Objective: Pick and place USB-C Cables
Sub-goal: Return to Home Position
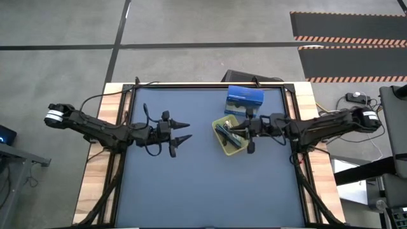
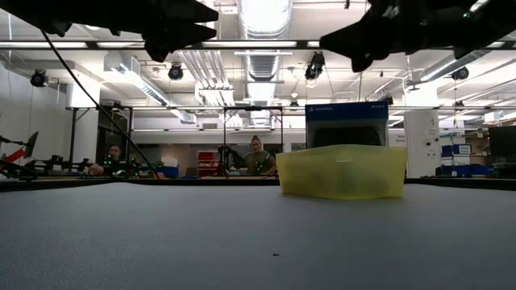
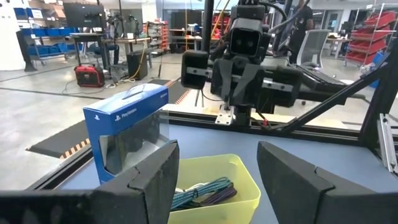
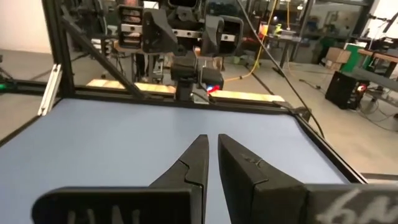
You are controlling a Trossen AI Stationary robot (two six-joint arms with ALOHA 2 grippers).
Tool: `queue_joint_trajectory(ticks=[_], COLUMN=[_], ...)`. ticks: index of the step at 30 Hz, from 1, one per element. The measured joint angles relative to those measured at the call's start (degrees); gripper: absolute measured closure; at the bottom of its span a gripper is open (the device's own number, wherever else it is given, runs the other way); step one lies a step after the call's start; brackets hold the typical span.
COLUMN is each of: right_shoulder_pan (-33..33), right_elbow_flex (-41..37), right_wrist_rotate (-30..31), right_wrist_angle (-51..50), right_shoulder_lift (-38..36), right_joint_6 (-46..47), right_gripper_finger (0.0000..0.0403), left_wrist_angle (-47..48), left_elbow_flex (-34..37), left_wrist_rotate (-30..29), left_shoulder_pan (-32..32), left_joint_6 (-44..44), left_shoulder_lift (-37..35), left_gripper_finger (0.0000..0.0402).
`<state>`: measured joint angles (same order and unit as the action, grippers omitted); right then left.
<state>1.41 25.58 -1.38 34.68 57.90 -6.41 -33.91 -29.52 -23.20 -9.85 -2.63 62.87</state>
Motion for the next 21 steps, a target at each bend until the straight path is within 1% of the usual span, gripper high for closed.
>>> queue_joint_trajectory(ticks=[5,12,17,21], right_shoulder_pan=[0.0,0.0,0.1,0.3], right_elbow_flex=[-1.6,-7.0,-10.4,-11.7], right_wrist_rotate=[-0.2,-0.2,0.2,3.0], right_wrist_angle=[-6.5,-8.3,-8.4,-8.3], right_shoulder_lift=[-7.7,-16.2,-20.7,-23.7], right_joint_6=[-0.4,0.0,1.0,0.4], right_gripper_finger=[0.0377,0.0377,0.0377,0.0377], left_wrist_angle=[1.5,14.3,19.8,20.9], left_elbow_flex=[0.8,0.9,1.7,3.6], left_wrist_rotate=[0.0,1.2,3.2,4.9], left_shoulder_pan=[0.0,0.0,0.0,0.0], left_joint_6=[0.4,1.1,2.7,3.5], left_shoulder_lift=[-1.0,-8.9,-14.6,-18.3], left_gripper_finger=[0.0201,0.0205,0.0233,0.0265])
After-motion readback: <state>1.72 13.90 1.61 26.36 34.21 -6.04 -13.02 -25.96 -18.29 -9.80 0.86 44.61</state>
